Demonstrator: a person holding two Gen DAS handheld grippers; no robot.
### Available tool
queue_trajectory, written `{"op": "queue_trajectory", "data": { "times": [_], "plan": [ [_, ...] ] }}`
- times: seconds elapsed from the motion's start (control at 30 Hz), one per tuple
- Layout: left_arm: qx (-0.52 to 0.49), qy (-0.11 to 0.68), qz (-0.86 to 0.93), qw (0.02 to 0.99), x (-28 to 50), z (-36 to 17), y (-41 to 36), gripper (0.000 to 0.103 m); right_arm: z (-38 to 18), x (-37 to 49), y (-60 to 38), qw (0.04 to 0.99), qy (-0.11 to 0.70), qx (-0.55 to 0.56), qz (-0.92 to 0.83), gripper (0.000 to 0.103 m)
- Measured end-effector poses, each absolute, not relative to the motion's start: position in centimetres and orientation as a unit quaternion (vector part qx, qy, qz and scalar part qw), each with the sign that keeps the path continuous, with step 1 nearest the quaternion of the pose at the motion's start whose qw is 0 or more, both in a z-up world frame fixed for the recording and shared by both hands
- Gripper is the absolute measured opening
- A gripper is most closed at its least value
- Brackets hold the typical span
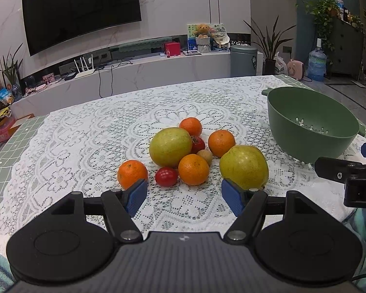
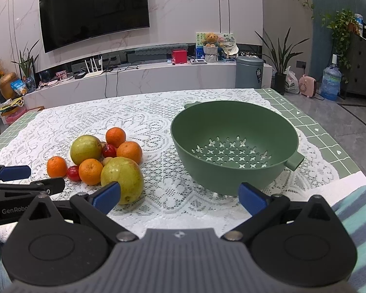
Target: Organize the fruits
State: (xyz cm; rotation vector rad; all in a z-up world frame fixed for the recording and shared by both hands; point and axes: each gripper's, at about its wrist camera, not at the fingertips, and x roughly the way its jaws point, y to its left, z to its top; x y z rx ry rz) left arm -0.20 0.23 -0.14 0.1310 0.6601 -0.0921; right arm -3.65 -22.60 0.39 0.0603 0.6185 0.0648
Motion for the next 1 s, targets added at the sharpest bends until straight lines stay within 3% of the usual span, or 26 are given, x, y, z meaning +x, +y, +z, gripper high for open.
{"op": "queue_trajectory", "data": {
  "times": [1.0],
  "plan": [
    [0.053, 0.328, -0.047, 0.942, -0.42, -0.31, 0.40, 0.082, 0.24, -3.66, -21.87, 0.951, 0.306, 0.010, 0.029, 0.099]
  ]
}}
